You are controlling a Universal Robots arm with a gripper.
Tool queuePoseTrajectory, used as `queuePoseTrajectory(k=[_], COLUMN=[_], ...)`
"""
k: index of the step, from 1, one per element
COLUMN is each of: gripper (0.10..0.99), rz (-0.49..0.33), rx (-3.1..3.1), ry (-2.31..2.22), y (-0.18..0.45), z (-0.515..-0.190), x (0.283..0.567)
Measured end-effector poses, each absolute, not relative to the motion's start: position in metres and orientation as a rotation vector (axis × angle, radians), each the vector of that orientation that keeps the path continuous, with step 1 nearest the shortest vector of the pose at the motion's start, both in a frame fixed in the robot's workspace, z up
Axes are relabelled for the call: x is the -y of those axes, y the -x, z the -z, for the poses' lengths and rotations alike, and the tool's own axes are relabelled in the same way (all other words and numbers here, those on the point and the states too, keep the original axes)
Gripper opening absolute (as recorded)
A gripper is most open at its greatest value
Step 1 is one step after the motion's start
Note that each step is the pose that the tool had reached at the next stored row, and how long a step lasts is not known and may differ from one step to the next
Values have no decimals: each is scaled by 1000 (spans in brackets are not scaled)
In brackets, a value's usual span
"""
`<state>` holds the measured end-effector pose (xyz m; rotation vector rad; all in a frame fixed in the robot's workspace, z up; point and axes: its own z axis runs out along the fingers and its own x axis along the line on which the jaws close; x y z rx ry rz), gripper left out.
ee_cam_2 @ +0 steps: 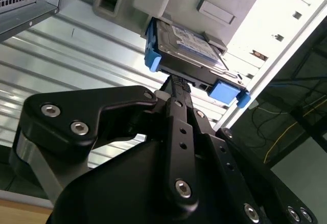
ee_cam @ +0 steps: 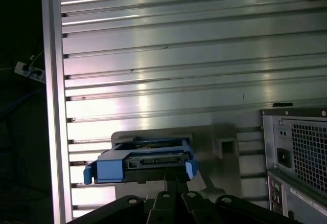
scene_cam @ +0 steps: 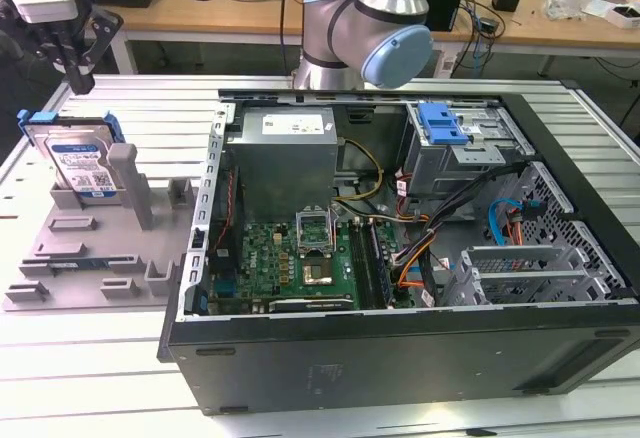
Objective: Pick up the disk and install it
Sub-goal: 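Reach for the disk, then pick up the disk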
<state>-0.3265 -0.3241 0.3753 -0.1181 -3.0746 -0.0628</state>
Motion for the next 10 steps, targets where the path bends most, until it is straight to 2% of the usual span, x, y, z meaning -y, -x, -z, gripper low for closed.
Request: queuePoseTrajectory(k=[10], gripper=[106], rz=[63], rx=[3073], ry=[118], y=[327], z=[-375], x=[324])
